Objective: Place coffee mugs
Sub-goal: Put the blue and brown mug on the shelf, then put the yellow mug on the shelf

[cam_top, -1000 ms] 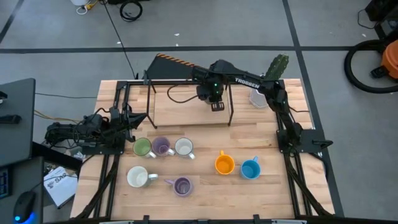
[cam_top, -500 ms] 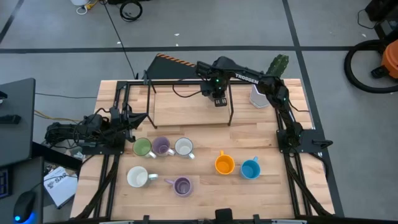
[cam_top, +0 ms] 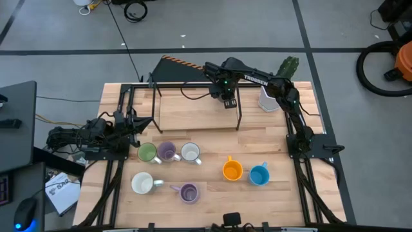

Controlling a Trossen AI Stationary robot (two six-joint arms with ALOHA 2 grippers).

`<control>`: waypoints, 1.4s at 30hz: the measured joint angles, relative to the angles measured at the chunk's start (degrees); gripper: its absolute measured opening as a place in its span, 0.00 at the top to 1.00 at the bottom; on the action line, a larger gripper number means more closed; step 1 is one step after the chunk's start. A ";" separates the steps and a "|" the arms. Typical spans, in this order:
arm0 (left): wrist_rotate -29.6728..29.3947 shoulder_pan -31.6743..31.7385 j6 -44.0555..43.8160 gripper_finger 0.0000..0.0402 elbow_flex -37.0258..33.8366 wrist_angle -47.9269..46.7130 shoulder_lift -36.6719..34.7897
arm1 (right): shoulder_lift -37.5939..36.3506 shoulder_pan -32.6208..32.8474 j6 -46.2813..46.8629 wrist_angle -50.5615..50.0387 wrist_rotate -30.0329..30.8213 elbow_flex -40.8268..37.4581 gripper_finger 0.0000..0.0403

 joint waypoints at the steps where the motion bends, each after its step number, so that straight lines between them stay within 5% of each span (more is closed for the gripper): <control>1: 0.00 0.01 0.00 0.96 0.00 0.00 0.00 | 0.00 0.01 -0.15 -0.02 -0.02 0.00 0.86; 42: 0.00 0.02 0.09 0.96 0.00 0.02 0.00 | -0.11 3.86 9.01 -2.55 7.46 0.04 0.56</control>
